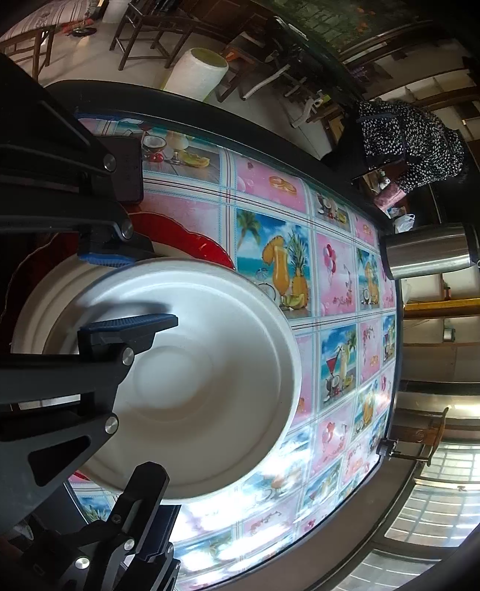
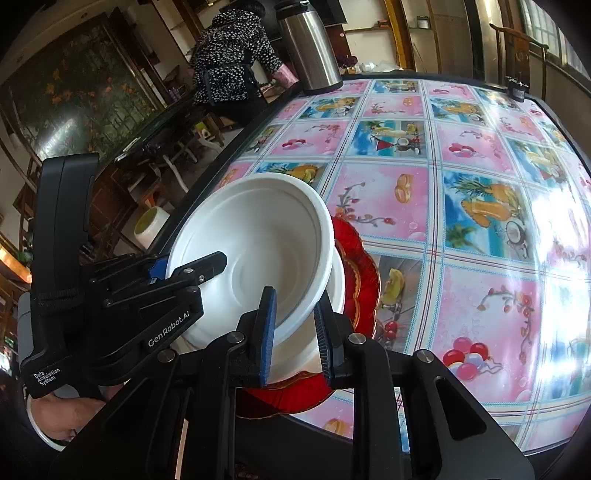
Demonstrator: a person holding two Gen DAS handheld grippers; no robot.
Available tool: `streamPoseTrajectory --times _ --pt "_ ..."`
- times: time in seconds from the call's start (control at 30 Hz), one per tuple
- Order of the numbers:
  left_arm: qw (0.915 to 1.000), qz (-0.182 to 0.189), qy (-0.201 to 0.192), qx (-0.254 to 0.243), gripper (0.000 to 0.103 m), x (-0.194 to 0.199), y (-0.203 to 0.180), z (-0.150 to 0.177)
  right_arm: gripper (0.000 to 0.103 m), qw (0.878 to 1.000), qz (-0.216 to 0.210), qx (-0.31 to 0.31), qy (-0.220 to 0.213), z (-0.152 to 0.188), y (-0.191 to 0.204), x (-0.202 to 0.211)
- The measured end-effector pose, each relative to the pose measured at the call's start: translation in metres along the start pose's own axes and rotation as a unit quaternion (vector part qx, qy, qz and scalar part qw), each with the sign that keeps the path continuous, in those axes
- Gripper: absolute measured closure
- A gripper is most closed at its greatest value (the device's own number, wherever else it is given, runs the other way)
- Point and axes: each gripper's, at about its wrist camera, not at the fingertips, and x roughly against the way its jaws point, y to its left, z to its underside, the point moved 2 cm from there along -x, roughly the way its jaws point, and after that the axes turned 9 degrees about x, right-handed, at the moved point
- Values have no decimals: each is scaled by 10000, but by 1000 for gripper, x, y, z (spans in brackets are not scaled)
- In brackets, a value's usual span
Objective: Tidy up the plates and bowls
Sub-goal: 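Carry the small white bowl with the left gripper to the stack, then lower the small white bowl into the large white bowl and open the left gripper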
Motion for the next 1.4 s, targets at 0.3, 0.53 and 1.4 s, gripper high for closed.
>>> streamPoseTrajectory --times 0.3,0.53,1.4 --pt "9999 -6 39 -112 81 5 -2 7 82 9999 1 73 85 2 1 1" --pt "9997 -16 92 -215 81 8 2 13 80 9996 -73 182 214 8 7 0" --pt "9941 -362 -1019 72 33 32 2 12 72 9987 471 200 -86 7 1 23"
